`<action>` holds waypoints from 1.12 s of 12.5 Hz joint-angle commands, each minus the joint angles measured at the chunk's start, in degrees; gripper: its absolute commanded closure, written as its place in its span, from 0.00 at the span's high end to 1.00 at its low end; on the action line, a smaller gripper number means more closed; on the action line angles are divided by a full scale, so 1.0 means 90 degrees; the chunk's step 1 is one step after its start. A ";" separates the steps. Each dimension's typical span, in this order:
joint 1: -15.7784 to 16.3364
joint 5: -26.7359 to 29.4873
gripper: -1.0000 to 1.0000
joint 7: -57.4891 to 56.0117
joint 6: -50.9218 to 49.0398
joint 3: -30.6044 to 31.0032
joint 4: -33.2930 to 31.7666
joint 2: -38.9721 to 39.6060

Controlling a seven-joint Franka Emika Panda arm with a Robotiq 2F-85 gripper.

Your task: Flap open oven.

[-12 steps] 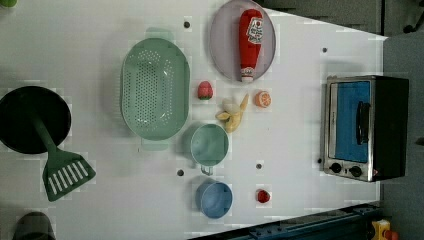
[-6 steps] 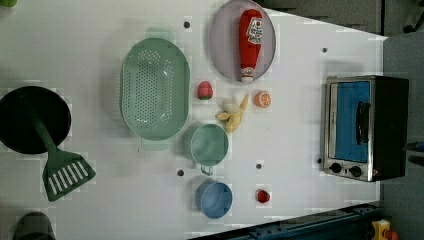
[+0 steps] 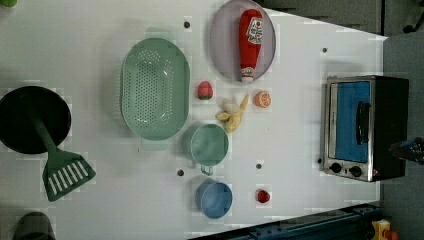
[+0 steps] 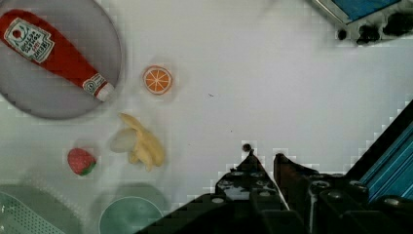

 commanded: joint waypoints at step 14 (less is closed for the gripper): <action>-0.0575 -0.0734 0.18 -0.7443 0.3354 -0.2055 -0.0844 0.1593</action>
